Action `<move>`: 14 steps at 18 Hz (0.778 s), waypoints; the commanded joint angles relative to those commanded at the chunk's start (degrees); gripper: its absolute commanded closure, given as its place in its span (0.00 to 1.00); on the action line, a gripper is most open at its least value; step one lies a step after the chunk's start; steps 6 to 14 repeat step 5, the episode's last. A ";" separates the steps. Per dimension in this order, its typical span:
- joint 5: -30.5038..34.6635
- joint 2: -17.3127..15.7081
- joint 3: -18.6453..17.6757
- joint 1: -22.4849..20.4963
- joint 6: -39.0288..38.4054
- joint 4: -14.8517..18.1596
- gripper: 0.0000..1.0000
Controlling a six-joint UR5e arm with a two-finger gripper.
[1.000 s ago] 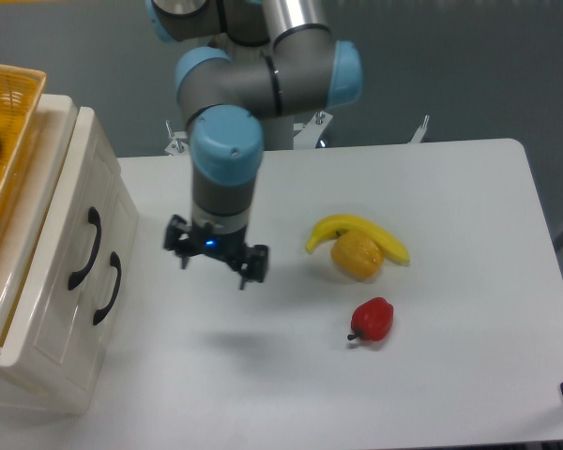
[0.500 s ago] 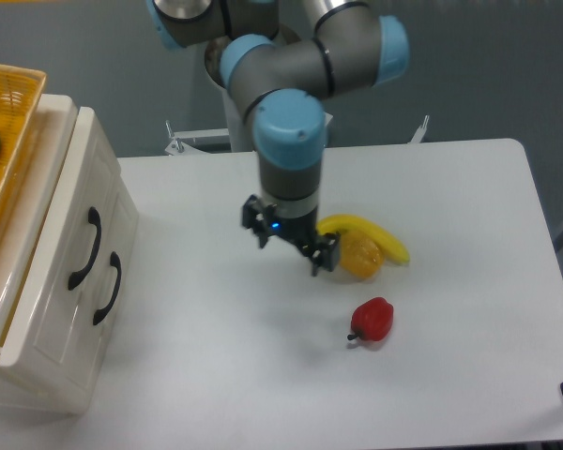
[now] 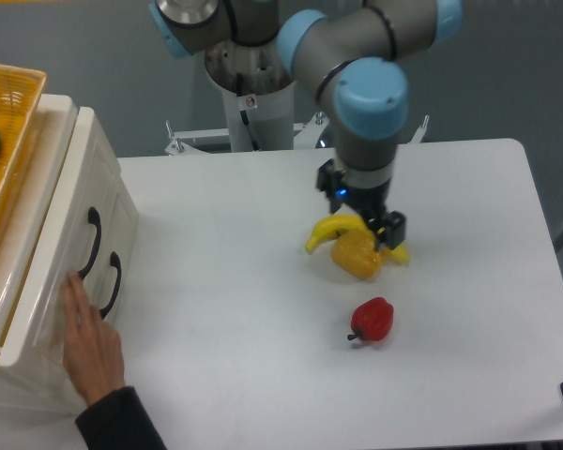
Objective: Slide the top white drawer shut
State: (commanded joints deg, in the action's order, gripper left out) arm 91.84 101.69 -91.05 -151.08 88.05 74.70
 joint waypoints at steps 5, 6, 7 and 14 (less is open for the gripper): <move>1.93 -3.34 -0.09 -3.26 4.32 4.74 0.00; 1.93 -3.34 -0.09 -3.26 4.32 4.74 0.00; 1.93 -3.34 -0.09 -3.26 4.32 4.74 0.00; 1.93 -3.34 -0.09 -3.26 4.32 4.74 0.00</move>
